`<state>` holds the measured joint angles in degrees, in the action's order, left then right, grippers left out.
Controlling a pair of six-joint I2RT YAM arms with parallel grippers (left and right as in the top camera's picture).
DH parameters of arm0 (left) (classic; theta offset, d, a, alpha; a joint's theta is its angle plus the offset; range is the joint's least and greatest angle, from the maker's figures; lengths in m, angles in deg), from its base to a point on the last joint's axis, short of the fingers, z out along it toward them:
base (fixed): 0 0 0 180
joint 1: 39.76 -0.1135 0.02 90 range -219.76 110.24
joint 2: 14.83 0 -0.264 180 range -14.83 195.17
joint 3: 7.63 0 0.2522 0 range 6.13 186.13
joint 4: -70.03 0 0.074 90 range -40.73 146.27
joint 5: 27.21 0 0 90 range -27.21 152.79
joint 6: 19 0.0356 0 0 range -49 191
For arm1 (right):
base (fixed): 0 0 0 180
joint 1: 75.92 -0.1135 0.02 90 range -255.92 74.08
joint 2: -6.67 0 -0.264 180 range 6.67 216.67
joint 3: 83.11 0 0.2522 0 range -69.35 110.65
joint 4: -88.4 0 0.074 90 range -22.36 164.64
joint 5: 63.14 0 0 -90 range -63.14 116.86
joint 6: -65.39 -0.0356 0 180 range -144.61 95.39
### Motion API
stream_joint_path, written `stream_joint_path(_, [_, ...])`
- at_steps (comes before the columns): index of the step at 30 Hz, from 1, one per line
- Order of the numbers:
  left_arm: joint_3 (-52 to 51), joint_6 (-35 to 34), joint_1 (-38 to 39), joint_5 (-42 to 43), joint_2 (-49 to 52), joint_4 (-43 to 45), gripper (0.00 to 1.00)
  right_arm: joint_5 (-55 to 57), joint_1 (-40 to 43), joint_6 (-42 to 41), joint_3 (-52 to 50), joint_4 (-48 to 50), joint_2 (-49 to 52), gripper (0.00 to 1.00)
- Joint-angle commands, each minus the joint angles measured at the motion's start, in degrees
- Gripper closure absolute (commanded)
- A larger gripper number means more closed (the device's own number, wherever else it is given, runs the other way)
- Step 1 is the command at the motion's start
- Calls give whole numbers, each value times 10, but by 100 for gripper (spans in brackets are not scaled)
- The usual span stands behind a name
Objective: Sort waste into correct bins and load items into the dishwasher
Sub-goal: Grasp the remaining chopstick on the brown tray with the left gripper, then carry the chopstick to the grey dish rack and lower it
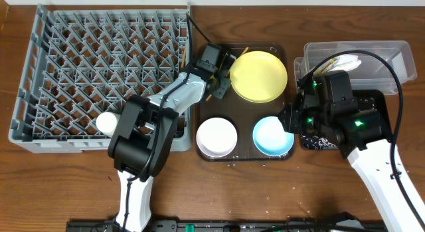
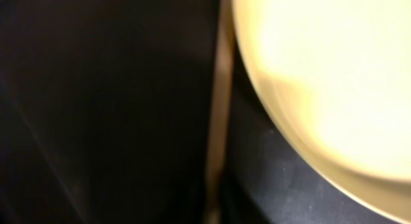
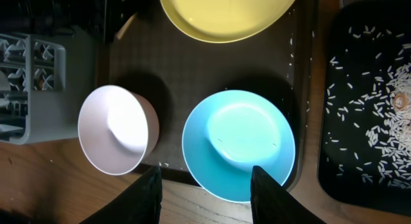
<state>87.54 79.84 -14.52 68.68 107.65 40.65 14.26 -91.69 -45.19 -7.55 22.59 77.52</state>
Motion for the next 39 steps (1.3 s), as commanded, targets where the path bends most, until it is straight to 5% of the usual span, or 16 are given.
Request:
stream_joint_path(1, [-7,5,-1,-7,17,-14,92,3,0,-2,3,0,0,58])
stream_joint_path(18, [11,-71,-28,-7,-156,-37,92,3,0,-2,3,-3,0,63])
stream_joint_path(25, [11,-108,-39,-93,-274,-187,92,3,0,-2,3,-11,0,64])
stream_joint_path(29, [4,-141,-52,-117,-280,-255,92,3,0,-2,3,-11,0,62])
stream_joint_path(39, [-27,-192,-78,-118,-225,-240,92,3,0,-2,3,-12,0,61])
